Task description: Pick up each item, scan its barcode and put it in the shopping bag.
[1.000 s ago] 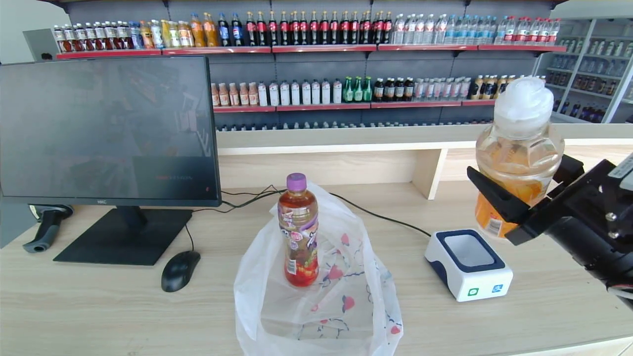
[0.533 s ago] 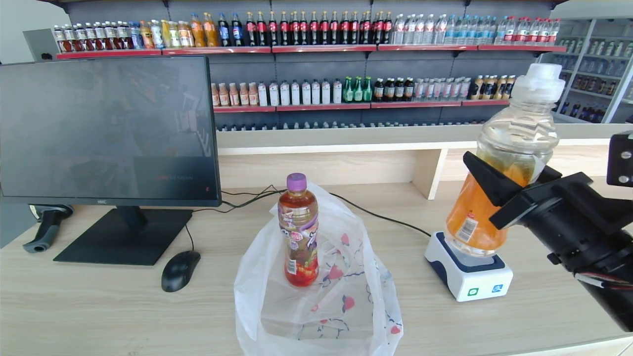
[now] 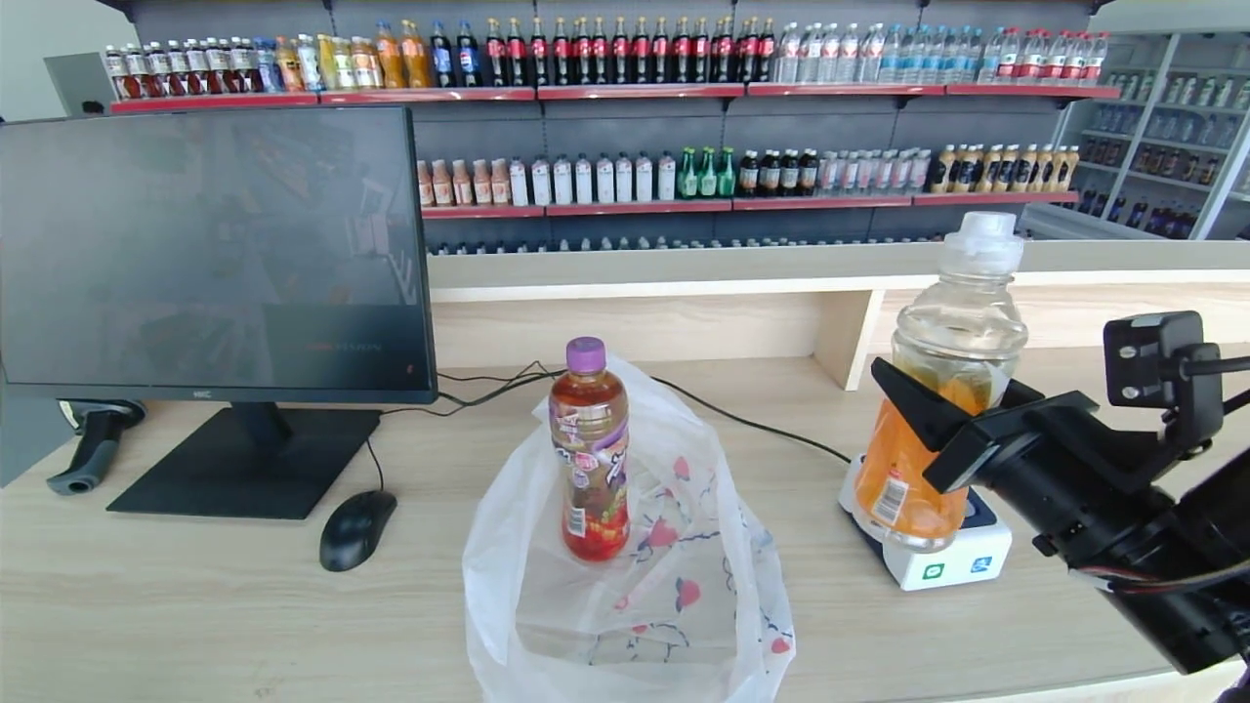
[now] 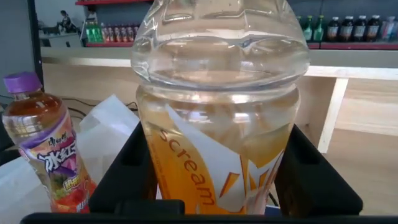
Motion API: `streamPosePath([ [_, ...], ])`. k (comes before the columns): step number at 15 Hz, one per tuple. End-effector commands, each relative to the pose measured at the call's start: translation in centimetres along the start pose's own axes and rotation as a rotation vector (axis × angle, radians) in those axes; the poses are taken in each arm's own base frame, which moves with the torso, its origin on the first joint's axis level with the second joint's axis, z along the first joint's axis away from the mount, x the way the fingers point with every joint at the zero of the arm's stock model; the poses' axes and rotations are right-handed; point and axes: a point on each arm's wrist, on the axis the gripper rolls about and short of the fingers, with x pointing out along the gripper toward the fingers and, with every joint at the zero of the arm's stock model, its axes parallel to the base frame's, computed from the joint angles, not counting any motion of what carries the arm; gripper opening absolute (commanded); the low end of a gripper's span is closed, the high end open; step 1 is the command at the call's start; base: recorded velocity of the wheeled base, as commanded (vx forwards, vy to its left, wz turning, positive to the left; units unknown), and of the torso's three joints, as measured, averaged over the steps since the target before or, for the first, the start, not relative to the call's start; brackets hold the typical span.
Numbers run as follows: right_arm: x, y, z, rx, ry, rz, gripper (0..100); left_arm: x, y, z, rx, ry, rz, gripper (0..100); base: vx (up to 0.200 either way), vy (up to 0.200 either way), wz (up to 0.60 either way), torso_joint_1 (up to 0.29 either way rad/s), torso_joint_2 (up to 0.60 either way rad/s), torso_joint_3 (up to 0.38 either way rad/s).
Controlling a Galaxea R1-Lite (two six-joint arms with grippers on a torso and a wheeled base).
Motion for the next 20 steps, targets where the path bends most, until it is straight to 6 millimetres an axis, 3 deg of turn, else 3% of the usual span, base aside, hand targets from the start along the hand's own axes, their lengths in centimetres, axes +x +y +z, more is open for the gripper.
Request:
streamPosePath([
  [1,-0.22,-0.04,-0.31,0.0,0.015,-0.001,0,0.0,0.0,0.01,0.0,-0.001,0.0,100,0.0,0.0,0.0,0.0,0.0,0.0],
  [6,-0.37,-0.06,-0.23,0.005,0.013,-0.001,0,0.0,0.0,0.01,0.001,-0.001,0.0,100,0.0,0.0,0.0,0.0,0.0,0.0],
  [12,-0.58,-0.11,-0.28,0.015,0.018,0.001,0,0.0,0.0,0.01,-0.002,-0.001,0.002,100,0.0,0.2,0.0,0.006,0.01,0.0],
  [18,-0.62,-0.12,-0.26,0.015,0.018,0.001,0,0.0,0.0,0.01,0.0,-0.001,0.002,100,0.0,0.0,0.0,0.0,0.0,0.0],
  [20,-0.72,-0.13,-0.3,0.013,0.021,0.001,0,0.0,0.0,0.01,0.0,-0.001,0.002,100,0.0,0.0,0.6,0.002,0.0,0.002],
])
